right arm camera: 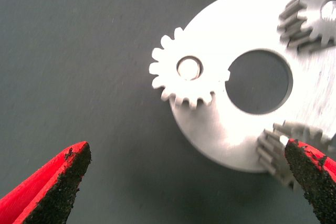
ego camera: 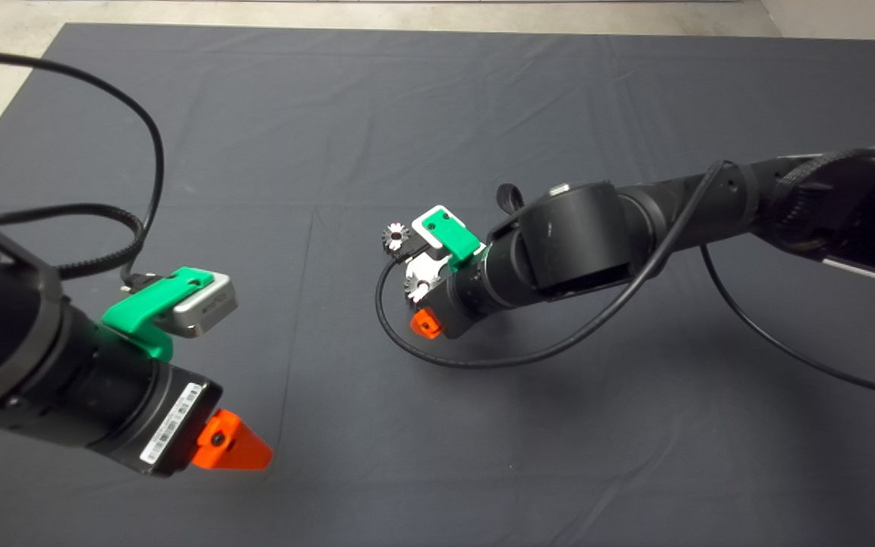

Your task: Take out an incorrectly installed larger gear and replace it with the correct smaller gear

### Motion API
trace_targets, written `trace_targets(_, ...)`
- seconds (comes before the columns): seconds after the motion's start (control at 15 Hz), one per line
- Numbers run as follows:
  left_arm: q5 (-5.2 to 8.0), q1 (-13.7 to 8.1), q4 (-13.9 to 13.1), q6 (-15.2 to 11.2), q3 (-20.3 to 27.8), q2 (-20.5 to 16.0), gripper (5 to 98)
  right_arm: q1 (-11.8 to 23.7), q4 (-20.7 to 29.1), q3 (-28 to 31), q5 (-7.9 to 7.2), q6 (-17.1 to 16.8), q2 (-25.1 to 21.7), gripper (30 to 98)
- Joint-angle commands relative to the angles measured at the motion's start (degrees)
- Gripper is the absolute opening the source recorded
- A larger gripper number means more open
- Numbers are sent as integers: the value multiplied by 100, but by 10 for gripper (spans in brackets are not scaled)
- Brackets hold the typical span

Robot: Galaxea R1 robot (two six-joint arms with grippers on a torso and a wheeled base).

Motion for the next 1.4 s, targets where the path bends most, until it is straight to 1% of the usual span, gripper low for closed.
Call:
trace_targets(0.0,25,-72,-68,-18,64,-14,983,12,-456,-62,11,-169,79,977)
trace_targets(0.07,25,-72,-68,-18,61,-14,983,-15,-561,-122,11,-178,122,977)
trace_targets(0.27,25,-70,-68,-18,70,-22,983,-120,-623,-368,11,-353,279,977)
trace_targets(0.47,34,-63,-68,-27,70,-25,983,-278,-852,-580,11,-380,349,977)
trace_targets(0.93,42,-63,-68,-28,70,-49,983,-287,-876,-956,38,-379,437,977)
trace_targets(1.27,42,-63,-63,-27,70,-58,983,-340,-881,-974,38,-336,498,977)
trace_targets(1.33,42,-63,-68,-36,70,-58,983,-403,-885,-974,38,-343,490,977)
